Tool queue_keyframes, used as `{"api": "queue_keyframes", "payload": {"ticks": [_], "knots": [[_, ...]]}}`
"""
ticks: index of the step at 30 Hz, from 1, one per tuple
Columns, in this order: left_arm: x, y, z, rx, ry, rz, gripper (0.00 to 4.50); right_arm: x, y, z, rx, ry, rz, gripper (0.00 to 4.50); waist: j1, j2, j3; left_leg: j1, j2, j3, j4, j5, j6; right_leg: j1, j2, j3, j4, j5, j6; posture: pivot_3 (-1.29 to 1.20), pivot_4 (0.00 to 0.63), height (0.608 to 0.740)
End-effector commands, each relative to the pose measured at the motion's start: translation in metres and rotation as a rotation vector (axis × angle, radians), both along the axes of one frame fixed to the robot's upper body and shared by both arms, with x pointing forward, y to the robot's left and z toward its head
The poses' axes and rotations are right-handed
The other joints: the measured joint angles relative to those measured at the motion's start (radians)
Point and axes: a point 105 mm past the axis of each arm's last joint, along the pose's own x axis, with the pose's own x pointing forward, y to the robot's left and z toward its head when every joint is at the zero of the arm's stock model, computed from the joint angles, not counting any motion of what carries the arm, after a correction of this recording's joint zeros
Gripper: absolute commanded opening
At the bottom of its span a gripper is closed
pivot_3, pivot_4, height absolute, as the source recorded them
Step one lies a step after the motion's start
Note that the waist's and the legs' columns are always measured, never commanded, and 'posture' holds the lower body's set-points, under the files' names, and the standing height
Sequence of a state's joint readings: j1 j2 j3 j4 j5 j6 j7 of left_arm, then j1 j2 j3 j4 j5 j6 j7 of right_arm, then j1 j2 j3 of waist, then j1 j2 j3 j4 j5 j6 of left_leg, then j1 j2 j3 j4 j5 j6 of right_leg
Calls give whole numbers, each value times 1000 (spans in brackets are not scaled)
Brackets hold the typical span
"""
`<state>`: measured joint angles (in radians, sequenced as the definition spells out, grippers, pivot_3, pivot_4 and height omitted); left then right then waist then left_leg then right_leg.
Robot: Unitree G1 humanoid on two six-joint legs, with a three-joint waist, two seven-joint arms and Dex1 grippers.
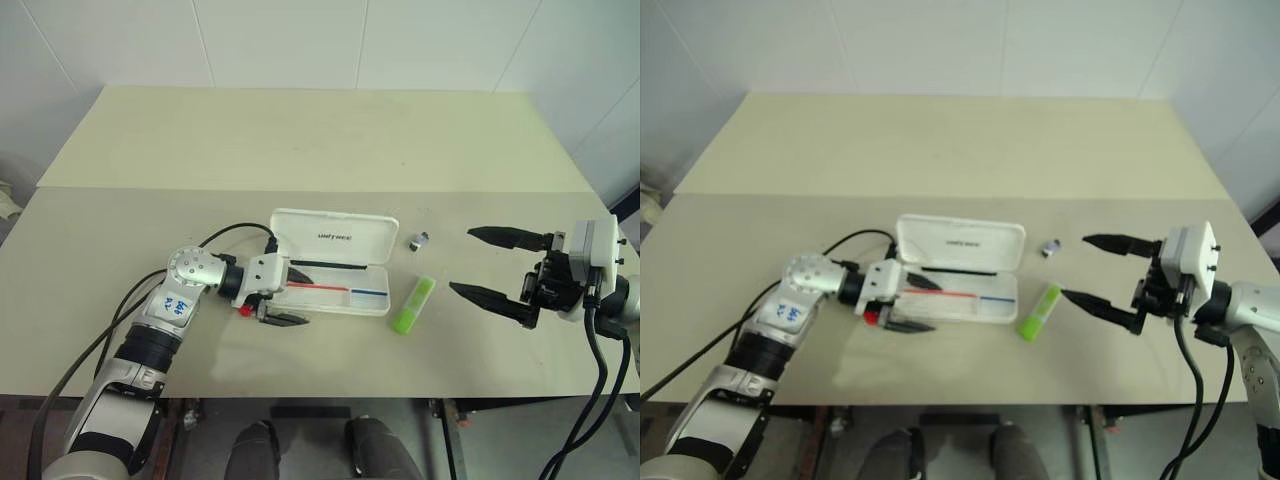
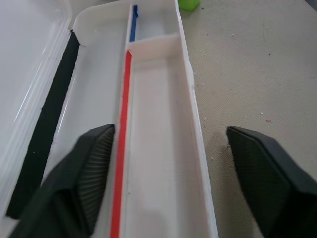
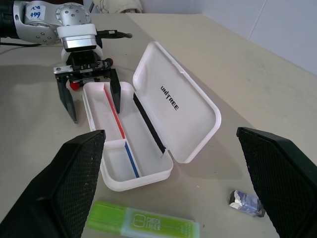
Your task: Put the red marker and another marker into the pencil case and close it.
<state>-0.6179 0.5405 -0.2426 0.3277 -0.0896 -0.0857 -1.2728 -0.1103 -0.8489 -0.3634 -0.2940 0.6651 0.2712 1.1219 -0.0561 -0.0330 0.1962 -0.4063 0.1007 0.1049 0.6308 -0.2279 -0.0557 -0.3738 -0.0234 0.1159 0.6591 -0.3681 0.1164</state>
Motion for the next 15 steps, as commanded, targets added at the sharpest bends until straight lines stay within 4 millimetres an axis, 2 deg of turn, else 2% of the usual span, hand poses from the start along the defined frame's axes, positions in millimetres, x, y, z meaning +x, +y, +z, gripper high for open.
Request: {"api": "queue_keyframes", "payload": {"ticks": [1, 9, 15], "knots": [[-1, -5, 9, -9, -32, -25, 4471, -1, -3, 8, -1, -48, -14, 4500, 0, 0, 0, 0, 0, 0, 0, 0, 0, 0, 0, 0, 0, 0, 0, 0, 150, 740], [-6, -8, 14, -22, -37, -44, 4471, 1, -4, 9, -3, -53, -13, 4500, 0, 0, 0, 0, 0, 0, 0, 0, 0, 0, 0, 0, 0, 0, 0, 0, 150, 740], [-20, -11, 27, -65, -44, -78, 4471, 1, -3, 10, -4, -52, -7, 4500, -1, 0, 0, 0, 0, 0, 0, 0, 0, 0, 0, 0, 0, 0, 0, 0, 150, 740]]}}
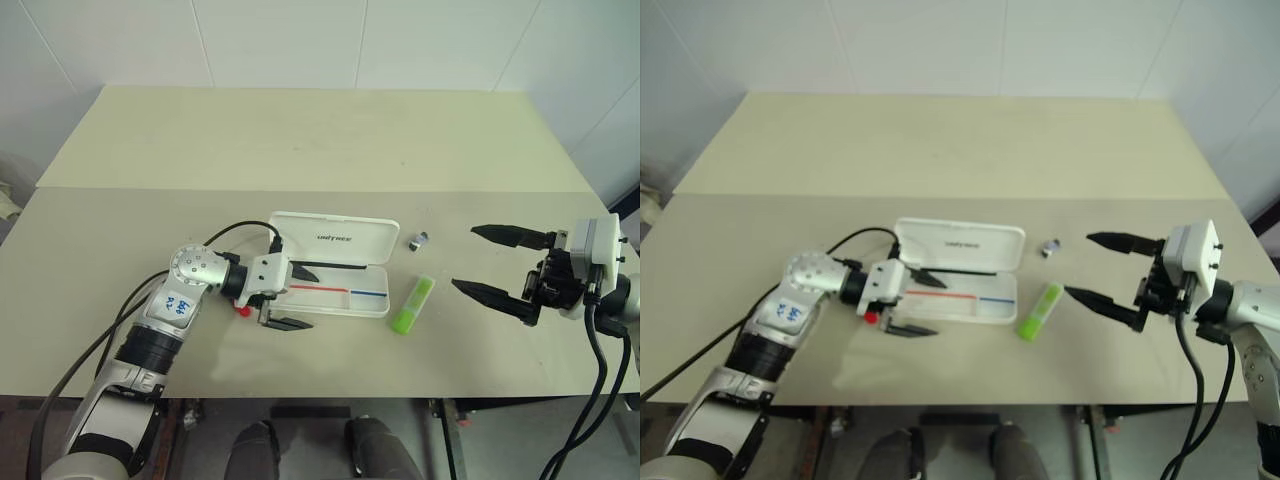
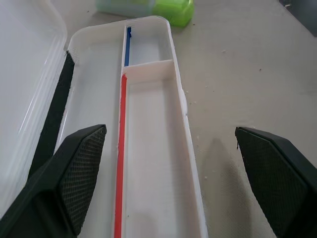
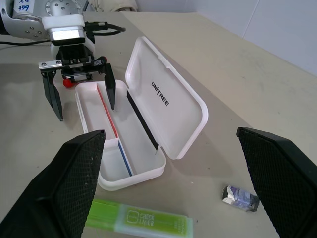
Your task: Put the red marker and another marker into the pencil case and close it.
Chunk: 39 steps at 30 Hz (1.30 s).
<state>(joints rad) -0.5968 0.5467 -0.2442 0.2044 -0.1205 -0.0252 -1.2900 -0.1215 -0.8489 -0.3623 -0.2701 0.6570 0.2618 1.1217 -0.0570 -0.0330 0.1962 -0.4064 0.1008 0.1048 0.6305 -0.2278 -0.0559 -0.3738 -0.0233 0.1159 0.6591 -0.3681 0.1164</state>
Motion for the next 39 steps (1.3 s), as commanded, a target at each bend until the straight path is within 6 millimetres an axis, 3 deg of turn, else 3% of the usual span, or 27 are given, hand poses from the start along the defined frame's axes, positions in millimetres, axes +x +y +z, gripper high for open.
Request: {"api": "queue_keyframes", "payload": {"ticks": [1, 9, 15, 22, 25, 31, 34, 39], "knots": [[-10, -1, 19, -56, -34, -24, 4471, -3, 1, 9, -6, -47, 8, 4500, 0, 0, 0, 0, 0, 0, 0, 0, 0, 0, 0, 0, 0, 0, 0, 0, 150, 740], [-25, 8, 61, -229, -112, 56, 4471, -7, 4, 6, 13, -33, -1, 4500, -1, 0, 0, 0, 0, -1, 0, 0, 0, 1, 0, 0, 0, 0, 0, 0, 150, 740], [-18, 24, 92, -419, -220, 363, 4471, -5, 1, 7, 38, -18, 20, 4500, -1, 0, 0, 0, 0, -2, 1, 0, 0, 2, 0, -1, 0, 0, 0, 0, 150, 740], [-8, 60, 102, -618, -294, 814, 4471, 0, 9, 17, 88, -38, 188, 4500, -2, 0, 0, 3, 0, -4, 1, -1, 2, 7, 0, -1, -2, 1, 2, 0, 150, 740], [-9, 76, 99, -696, -307, 1003, 4471, 4, 14, 19, 84, -43, 257, 4500, -2, 0, 0, 3, -1, -5, 2, -1, 3, 8, 0, -2, -3, 1, 2, 0, 150, 740], [-15, 94, 92, -762, -321, 1211, 4471, 15, 15, 18, 73, -33, 275, 4500, 1, 0, 0, 4, -1, -6, 1, -2, 3, 11, 0, -3, -7, 2, 3, 0, 150, 740], [-17, 110, 74, -810, -285, 1374, 4471, 21, 17, 18, 62, -32, 283, 4500, 1, 0, 0, 4, -2, -7, 1, -2, 3, 12, -1, -3, -9, 2, 3, 0, 150, 740], [-15, 111, 49, -857, -183, 1501, 4471, 25, 16, 18, 55, -41, 286, 4500, 1, 0, 0, 4, -2, -7, 1, -2, 4, 14, -1, -3, -13, 3, 4, 0, 150, 740]]}}
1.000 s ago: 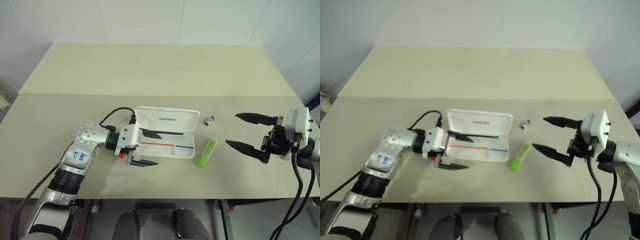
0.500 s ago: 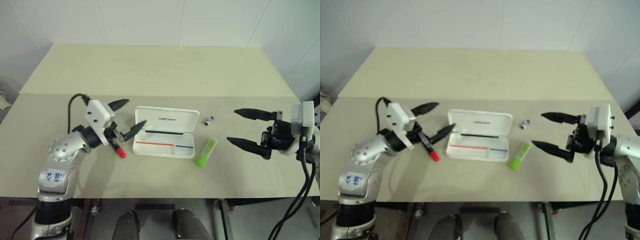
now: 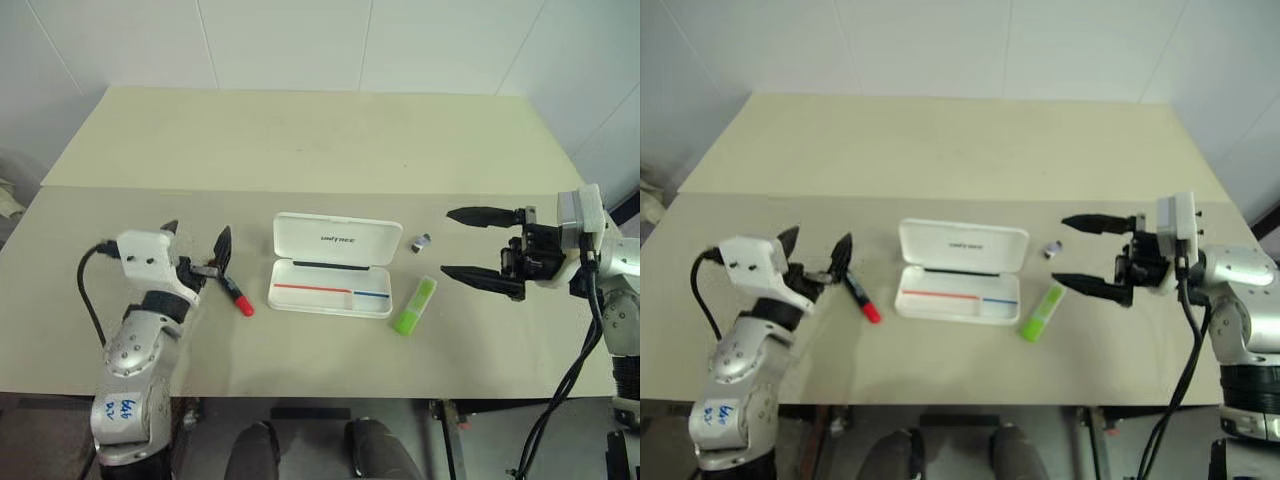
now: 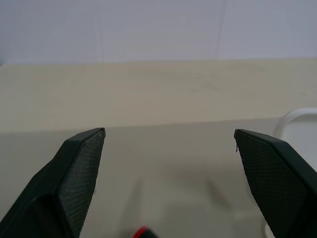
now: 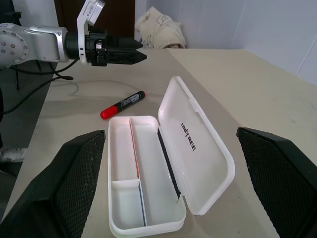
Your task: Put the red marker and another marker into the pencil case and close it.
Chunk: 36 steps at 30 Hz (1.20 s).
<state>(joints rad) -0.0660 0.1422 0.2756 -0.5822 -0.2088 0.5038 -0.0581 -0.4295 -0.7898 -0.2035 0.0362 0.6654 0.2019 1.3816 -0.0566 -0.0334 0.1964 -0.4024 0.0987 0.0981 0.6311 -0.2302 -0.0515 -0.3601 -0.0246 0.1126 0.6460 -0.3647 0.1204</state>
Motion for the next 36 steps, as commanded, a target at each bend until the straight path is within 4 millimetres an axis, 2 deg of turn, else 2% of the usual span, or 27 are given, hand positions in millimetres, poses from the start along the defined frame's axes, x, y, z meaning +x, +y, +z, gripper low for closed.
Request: {"api": "queue_keyframes", "payload": {"ticks": [1, 6, 10, 16, 19, 25, 32, 35, 36], "knots": [[-2, 0, -1, -52, -7, 56, 4471, -1, -1, 9, -3, -55, 12, 4500, 1, 0, 0, 0, 0, 0, 0, 0, 0, 0, 0, 0, -1, 0, 0, 0, 150, 740], [0, -7, -19, -173, 37, 130, 4471, -1, -4, 9, -13, -58, -6, 4500, 1, 0, 0, -1, -1, 0, 0, -2, 2, 2, -1, 0, -4, 1, 1, 0, 150, 740], [3, -17, -32, -235, 107, 118, 4471, -1, -6, 8, -19, -59, -17, 4500, 1, 0, 0, -1, -1, 0, 0, -2, 2, 1, -1, 0, -5, 1, 1, 0, 150, 740], [2, -16, -59, -272, 253, 168, 4471, -2, -7, 7, -25, -56, -28, 4500, 0, 0, 0, -1, -1, 1, -1, -2, 1, 1, -1, 1, -6, 1, 1, 0, 150, 740], [1, -22, -63, -292, 303, 152, 4471, -1, -7, 6, -27, -57, -34, 4500, 0, 0, 0, -1, -1, 0, -1, -2, 1, 1, -1, 1, -6, 1, 1, 0, 150, 740], [0, -19, -72, -290, 371, 181, 4471, -1, -7, 5, -27, -57, -40, 4500, 0, 0, 0, -1, -1, 0, -1, -2, 1, 2, -1, 1, -6, 1, 1, 0, 150, 740], [3, -26, -83, -283, 491, 172, 4471, 0, -6, 4, -27, -55, -48, 4500, 0, 1, 0, 0, -2, 0, 0, -2, 1, 3, -1, 1, -6, 1, 1, 0, 150, 740], [3, -30, -95, -219, 606, 152, 3859, 1, -6, 4, -29, -55, -55, 4500, 1, 2, -1, 0, -2, 0, 0, -2, 1, 3, -1, 1, -6, 1, 2, 0, 150, 740], [4, -32, -93, -217, 597, 136, 3591, 1, -6, 4, -29, -56, -56, 4500, 3, 3, -2, 0, -2, 0, 0, -2, 1, 3, -1, 1, -6, 1, 2, 0, 150, 740]]}}
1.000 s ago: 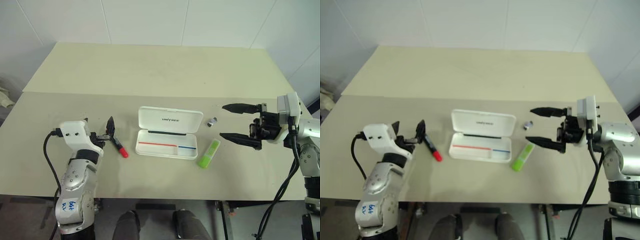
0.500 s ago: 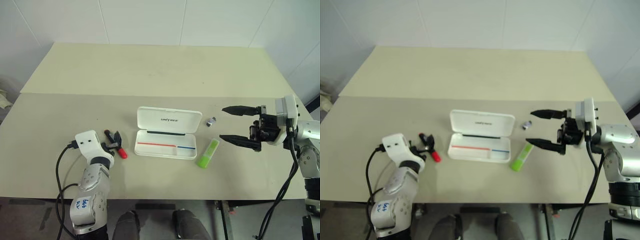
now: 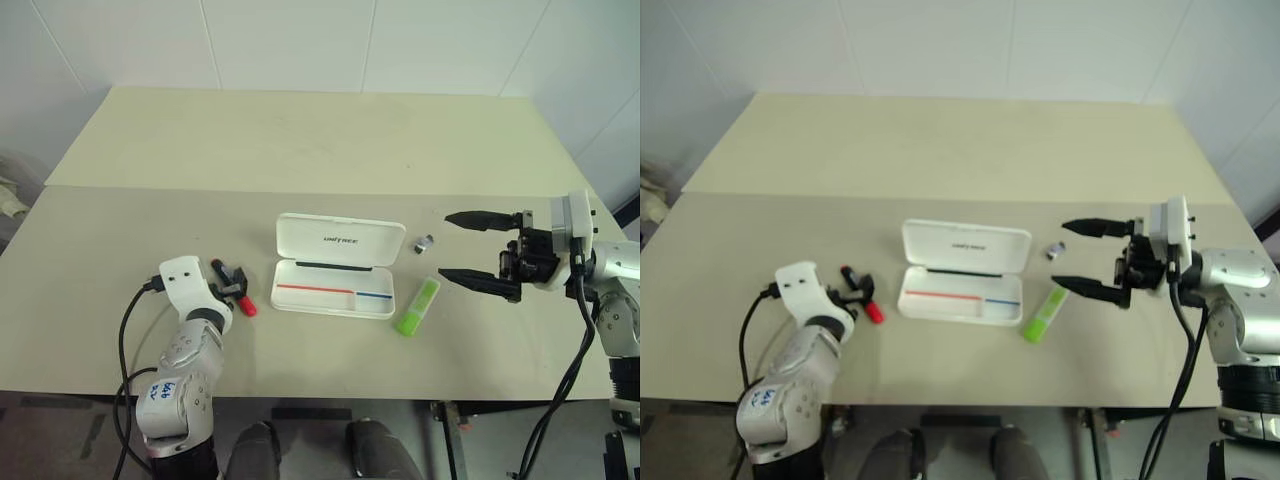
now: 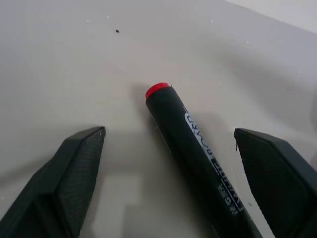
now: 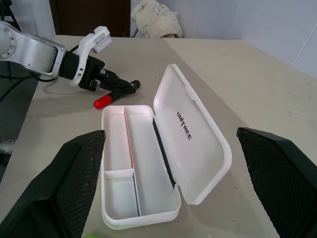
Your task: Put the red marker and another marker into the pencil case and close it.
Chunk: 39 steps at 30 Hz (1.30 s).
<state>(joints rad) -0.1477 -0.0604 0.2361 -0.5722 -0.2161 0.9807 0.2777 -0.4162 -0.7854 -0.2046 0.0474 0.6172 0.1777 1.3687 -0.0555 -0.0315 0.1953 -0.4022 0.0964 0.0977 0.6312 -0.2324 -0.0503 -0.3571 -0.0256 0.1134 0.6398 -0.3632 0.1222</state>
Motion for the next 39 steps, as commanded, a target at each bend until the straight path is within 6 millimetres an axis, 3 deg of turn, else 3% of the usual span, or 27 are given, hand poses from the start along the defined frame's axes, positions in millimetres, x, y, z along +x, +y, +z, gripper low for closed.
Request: {"api": "queue_keyframes", "payload": {"ticks": [1, 8, 10, 14, 18, 22, 27, 31, 35, 39], "knots": [[-4, -10, -24, -14, 130, -64, 3247, -2, -2, 11, 2, -55, -14, 4500, 3, 2, -1, 0, 0, -1, 0, 0, 0, 0, 0, 0, 0, 0, 0, 0, 150, 740], [-1, -9, -21, -36, 114, -59, 1021, -1, -2, 12, -1, -60, -23, 4500, 2, 3, -2, 0, -1, 0, 0, 0, 0, 2, -1, 0, -3, 1, 1, 0, 150, 740], [0, -7, -20, -37, 105, -52, 635, 0, -1, 12, -2, -62, -25, 4500, 2, 3, -2, 0, -1, -1, -1, 0, 0, 2, -1, -1, -3, 1, 1, 0, 150, 740], [2, 4, -15, -36, 81, -17, 636, 0, -2, 12, -5, -64, -31, 4500, 2, 3, -2, 0, -1, -1, 0, 0, 0, 2, -1, 0, -3, 1, 1, 0, 150, 740], [8, 18, 4, 24, 11, -32, 636, 2, -1, 12, -5, -64, -35, 4500, 0, 3, -2, 0, -1, -2, -1, 1, 1, 2, -1, -1, -3, 3, 1, 0, 150, 740], [19, 34, 40, 140, -105, -104, 636, 1, -1, 12, -1, -64, -34, 4500, -8, 0, 0, 0, -1, -4, -2, 2, 0, -2, 1, -2, -3, 6, -4, 0, 150, 740], [33, 40, 89, 329, -231, -266, 636, -5, -2, 15, 32, -67, -14, 4500, -1, -1, 1, -1, -1, -4, -4, 1, 0, -2, 0, -1, -7, 9, -2, 0, 150, 740], [43, 30, 119, 449, -306, -437, 636, -8, 0, 18, 56, -75, -2, 4500, 5, -1, 1, -3, -1, -3, -8, 2, -3, -3, 0, -2, -13, 9, -2, 0, 150, 740], [46, 7, 152, 574, -414, -674, 636, -8, 0, 16, 59, -77, -12, 4500, 10, -1, 1, -4, -1, -2, -12, 2, -6, -4, 0, -2, -16, 7, -1, 0, 150, 740], [40, -21, 166, 669, -484, -919, 636, -8, 0, 15, 64, -83, -26, 4500, 15, -1, 1, -4, 0, 2, -14, 2, -6, -6, 1, -1, -17, 6, -1, 0, 150, 740]]}}
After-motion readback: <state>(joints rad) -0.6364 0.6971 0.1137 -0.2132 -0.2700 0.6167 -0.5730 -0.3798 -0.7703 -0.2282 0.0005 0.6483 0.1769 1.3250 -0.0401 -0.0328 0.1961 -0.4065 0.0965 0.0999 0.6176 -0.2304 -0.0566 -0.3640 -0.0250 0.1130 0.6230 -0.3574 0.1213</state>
